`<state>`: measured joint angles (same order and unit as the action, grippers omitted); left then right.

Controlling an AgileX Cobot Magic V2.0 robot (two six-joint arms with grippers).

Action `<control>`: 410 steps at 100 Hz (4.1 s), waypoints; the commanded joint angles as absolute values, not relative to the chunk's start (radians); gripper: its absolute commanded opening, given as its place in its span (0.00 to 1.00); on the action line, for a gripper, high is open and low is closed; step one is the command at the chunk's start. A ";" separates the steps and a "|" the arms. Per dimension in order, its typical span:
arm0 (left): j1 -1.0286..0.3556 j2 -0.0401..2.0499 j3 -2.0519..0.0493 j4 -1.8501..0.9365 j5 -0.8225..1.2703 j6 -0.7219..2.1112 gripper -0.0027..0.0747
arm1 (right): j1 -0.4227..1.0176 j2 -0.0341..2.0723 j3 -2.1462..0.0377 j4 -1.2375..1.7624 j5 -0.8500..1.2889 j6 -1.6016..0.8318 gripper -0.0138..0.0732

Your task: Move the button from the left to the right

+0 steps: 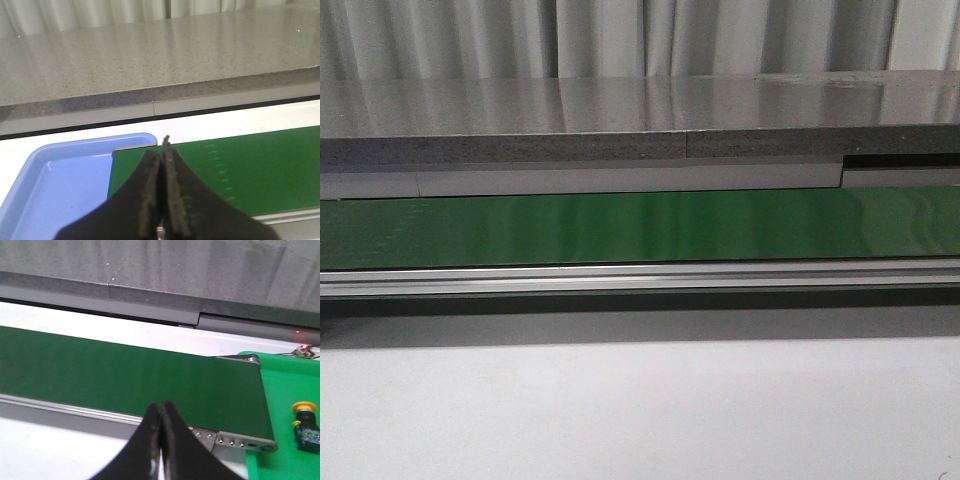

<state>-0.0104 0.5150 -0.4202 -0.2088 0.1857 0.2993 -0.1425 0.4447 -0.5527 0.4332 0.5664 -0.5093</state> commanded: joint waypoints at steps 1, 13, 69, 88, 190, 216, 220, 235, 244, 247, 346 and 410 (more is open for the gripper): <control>-0.017 0.516 -0.449 -0.223 0.104 0.299 0.01 | -0.112 0.445 -0.558 0.457 0.473 -0.513 0.08; -0.017 0.516 -0.449 -0.223 0.104 0.299 0.01 | -0.054 0.403 -0.506 0.410 0.414 -0.464 0.08; -0.017 0.516 -0.449 -0.223 0.104 0.299 0.01 | -0.013 0.029 -0.183 0.000 0.285 0.045 0.08; -0.017 0.518 -0.449 -0.223 0.106 0.299 0.01 | -0.013 -0.029 -0.119 0.000 0.263 0.046 0.08; -0.017 0.518 -0.449 -0.223 0.106 0.299 0.01 | -0.013 -0.030 0.012 0.012 0.045 0.046 0.08; -0.017 0.518 -0.449 -0.223 0.106 0.299 0.01 | -0.013 -0.030 0.012 0.012 0.044 0.046 0.08; -0.017 0.518 -0.449 -0.223 0.106 0.299 0.01 | -0.013 -0.030 0.012 0.012 0.044 0.046 0.08; -0.017 0.518 -0.449 -0.223 0.106 0.299 0.01 | -0.013 -0.030 0.012 0.012 0.044 0.046 0.08; -0.017 0.518 -0.449 -0.223 0.106 0.299 0.01 | -0.013 -0.030 0.012 0.012 0.044 0.046 0.08; -0.017 0.518 -0.449 -0.223 0.106 0.299 0.01 | -0.013 -0.030 0.012 0.012 0.044 0.046 0.08; -0.017 0.310 -0.332 0.044 0.084 0.064 0.01 | -0.013 -0.030 0.012 0.012 0.044 0.046 0.08; -0.017 -0.036 -0.016 0.077 0.034 -0.026 0.01 | -0.013 -0.030 0.012 0.012 0.044 0.046 0.08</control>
